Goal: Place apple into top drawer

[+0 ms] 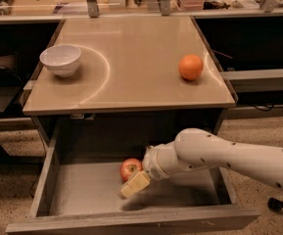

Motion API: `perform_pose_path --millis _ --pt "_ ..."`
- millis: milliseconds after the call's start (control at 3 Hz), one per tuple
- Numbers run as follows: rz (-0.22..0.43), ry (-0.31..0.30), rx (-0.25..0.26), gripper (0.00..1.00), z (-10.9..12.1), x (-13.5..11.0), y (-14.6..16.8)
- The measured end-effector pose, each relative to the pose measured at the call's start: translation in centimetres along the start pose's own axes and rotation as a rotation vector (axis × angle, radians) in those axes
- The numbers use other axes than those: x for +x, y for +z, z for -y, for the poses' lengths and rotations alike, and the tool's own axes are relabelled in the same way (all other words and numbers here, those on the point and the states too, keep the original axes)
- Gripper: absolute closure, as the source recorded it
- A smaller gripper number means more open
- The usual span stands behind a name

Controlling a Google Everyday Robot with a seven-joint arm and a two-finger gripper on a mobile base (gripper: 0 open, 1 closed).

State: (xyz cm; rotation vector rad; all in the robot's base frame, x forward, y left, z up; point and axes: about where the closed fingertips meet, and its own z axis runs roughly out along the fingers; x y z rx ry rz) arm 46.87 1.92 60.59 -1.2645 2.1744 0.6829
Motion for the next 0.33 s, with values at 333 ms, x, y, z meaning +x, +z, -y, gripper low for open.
perform_pose_path --millis 333 --pt "0.000 0.000 0.000 0.00 0.00 0.00 0.00"
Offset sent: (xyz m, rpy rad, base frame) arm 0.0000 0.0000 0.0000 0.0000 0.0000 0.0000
